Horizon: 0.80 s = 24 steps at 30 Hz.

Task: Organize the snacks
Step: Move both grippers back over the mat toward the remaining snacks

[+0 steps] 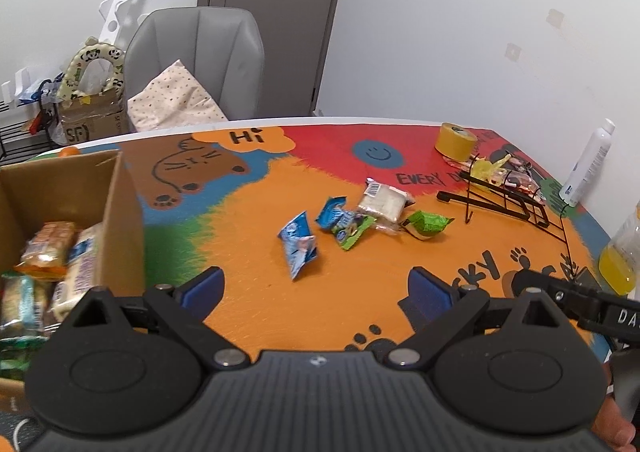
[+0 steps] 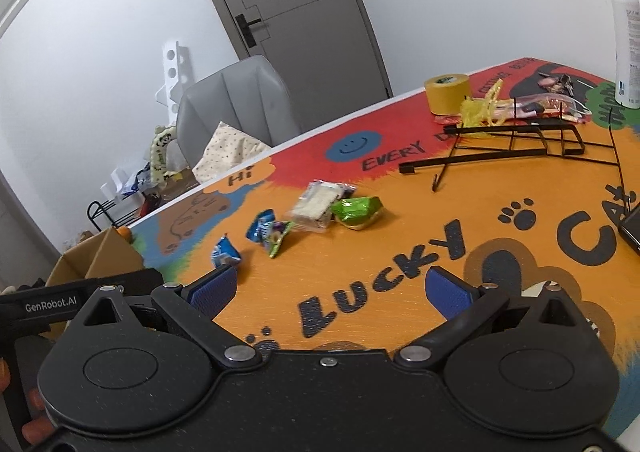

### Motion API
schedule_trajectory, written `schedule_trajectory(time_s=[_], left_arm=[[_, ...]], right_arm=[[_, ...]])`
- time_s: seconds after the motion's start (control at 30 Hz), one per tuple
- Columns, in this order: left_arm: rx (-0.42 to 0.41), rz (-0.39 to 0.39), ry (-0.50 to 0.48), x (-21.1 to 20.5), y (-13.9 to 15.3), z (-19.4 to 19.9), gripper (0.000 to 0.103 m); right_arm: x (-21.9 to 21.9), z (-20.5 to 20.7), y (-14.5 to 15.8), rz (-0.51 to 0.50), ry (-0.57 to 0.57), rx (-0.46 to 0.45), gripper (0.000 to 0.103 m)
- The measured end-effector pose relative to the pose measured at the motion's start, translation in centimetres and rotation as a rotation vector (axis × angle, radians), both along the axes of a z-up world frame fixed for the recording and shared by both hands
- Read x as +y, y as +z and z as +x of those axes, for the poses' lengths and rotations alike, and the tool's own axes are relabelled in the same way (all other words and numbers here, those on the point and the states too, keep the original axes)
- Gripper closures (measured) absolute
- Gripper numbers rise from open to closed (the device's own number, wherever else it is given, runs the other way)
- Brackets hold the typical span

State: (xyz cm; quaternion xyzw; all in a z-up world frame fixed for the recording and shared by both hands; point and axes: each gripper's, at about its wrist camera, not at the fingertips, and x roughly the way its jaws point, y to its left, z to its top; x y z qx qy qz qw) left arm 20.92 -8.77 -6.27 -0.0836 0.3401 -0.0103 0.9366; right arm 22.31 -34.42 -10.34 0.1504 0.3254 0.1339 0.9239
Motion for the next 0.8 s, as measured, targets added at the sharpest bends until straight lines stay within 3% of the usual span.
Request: schedule_trajectory(time_s=[0.17,0.4,0.8], left_arm=[[0.003,0.001,-0.003,-0.7,-0.9,1.4,0.008],[0.007,-0.001,0.025,-0.7,-2.2,3.6,0.010],[0.051,-0.012,0.061,-0.3,-5.0,8.2,0.028]], right_arm=[[-0.4,1.4,-1.1,0.004,-0.006,0.030,0.013],[-0.3,3.9,-1.9,0.009,-0.013,0.046,0.013],[1.3,8.8,-3.0,-0.025,-0.001,0.063,0.013]])
